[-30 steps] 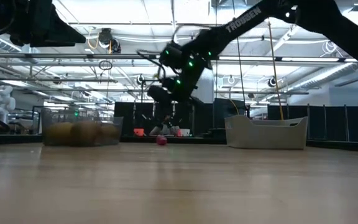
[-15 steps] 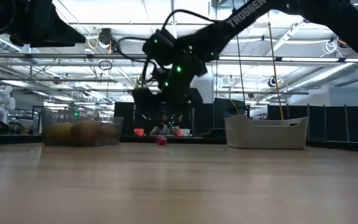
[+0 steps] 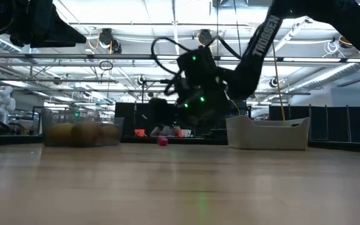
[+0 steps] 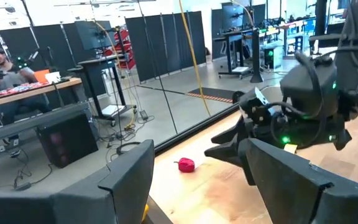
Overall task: Sort produce into baskets
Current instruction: Put the red bell pepper into the gray bin
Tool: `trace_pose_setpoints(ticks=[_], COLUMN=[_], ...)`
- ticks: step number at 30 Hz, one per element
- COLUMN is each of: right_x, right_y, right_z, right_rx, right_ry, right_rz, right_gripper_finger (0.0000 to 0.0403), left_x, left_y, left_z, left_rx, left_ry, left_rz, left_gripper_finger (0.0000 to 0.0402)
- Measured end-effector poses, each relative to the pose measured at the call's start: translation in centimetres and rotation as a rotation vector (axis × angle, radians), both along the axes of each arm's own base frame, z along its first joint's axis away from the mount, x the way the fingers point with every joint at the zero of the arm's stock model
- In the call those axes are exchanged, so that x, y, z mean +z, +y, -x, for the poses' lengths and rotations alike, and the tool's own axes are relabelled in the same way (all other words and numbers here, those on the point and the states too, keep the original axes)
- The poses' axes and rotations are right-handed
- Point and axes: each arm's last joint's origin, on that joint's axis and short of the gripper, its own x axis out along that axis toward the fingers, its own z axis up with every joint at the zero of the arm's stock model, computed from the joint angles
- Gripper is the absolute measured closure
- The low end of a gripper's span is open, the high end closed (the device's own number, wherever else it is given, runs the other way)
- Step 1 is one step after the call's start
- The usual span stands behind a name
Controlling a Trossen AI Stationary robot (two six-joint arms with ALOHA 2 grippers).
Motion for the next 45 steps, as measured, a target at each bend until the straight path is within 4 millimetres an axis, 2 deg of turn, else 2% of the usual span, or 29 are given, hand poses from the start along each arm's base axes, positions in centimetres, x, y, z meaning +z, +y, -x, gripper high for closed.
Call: trace_pose_setpoints(ticks=[3, 6, 10, 14, 18, 30, 38, 45], right_x=[-1.8, -4.4, -5.3, -5.3, -5.1, -4.6, -5.2, -5.2], right_y=[0.0, -0.1, -1.0, -2.0, -3.3, -3.8, -4.2, -4.2], right_z=[0.0, -1.0, -2.7, -4.1, -4.6, -5.1, -6.8, -7.0], right_rx=[0.04, 0.103, 0.053, 0.033, -0.02, -0.098, -0.164, -0.173], right_ry=[0.016, 0.077, 0.066, 0.061, 0.063, -0.009, 0.029, 0.028], right_rz=[-0.018, 0.001, 0.031, 0.043, 0.018, -0.027, -0.035, -0.062], right_gripper_finger=[0.0188, 0.0188, 0.0188, 0.0188, 0.0188, 0.0206, 0.0268, 0.036], left_x=[0.0, 0.0, 0.0, 0.0, 0.0, 0.0, 0.1, 0.1], left_y=[0.0, 0.0, 0.0, 0.0, 0.0, 0.0, 0.1, 0.2], left_z=[0.0, 0.0, 0.0, 0.0, 0.0, 0.0, 0.1, 0.0], left_rx=[0.0, -0.001, 0.0, -0.001, -0.001, -0.002, -0.003, 0.004], left_ry=[0.001, 0.003, 0.005, 0.006, 0.006, 0.002, 0.01, 0.011], left_rz=[-0.001, -0.004, -0.006, -0.008, -0.008, -0.007, -0.016, -0.018], left_gripper_finger=[0.0139, 0.0139, 0.0139, 0.0139, 0.0139, 0.0139, 0.0139, 0.0139])
